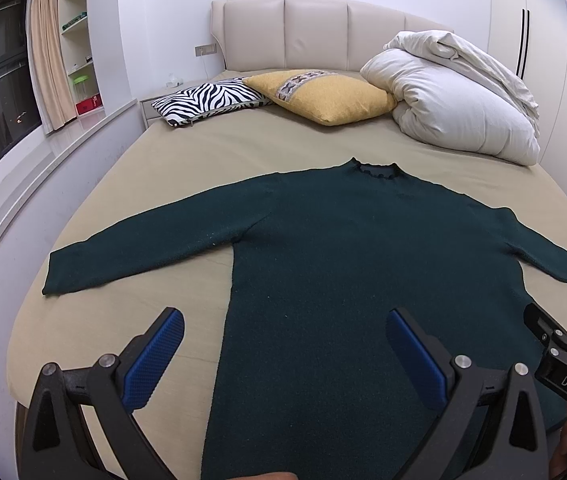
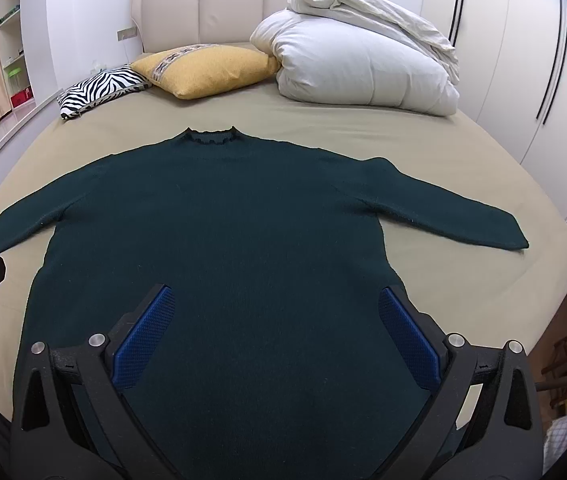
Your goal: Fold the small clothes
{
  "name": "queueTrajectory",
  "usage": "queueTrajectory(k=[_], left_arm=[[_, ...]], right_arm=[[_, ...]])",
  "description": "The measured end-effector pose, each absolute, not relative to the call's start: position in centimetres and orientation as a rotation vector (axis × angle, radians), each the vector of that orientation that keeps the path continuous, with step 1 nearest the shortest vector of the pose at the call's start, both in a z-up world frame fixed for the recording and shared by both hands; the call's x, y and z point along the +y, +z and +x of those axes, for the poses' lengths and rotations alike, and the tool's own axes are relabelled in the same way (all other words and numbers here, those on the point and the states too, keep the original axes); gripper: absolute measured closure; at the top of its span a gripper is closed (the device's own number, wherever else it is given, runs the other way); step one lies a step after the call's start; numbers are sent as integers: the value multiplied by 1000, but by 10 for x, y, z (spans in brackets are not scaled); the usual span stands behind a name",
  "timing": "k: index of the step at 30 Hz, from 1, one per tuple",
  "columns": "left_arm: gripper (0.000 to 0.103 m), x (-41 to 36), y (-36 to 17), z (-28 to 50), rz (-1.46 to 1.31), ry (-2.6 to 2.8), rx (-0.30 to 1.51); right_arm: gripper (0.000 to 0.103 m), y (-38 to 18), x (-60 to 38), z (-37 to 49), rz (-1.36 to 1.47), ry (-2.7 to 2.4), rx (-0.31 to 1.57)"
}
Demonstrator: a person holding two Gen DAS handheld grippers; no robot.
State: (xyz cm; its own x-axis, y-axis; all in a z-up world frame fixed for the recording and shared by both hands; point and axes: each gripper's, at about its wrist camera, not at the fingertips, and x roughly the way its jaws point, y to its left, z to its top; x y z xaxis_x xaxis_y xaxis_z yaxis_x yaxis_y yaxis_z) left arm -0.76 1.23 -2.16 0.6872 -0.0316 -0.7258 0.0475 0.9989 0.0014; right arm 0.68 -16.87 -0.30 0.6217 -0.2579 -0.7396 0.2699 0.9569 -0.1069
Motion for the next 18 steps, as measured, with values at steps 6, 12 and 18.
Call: queueTrajectory(k=[6,12,18], left_arm=[[0,8,-28,-1,7,-45,849],[0,1,-38,7,-9,-73,852],[0,-16,-54,32,-30,-168,929]], right_arm=[[0,-9,-176,6,44,-299,854],[0,-18,-253,7,250,-299,827],[3,-48,-429,-11,572,-481,747]])
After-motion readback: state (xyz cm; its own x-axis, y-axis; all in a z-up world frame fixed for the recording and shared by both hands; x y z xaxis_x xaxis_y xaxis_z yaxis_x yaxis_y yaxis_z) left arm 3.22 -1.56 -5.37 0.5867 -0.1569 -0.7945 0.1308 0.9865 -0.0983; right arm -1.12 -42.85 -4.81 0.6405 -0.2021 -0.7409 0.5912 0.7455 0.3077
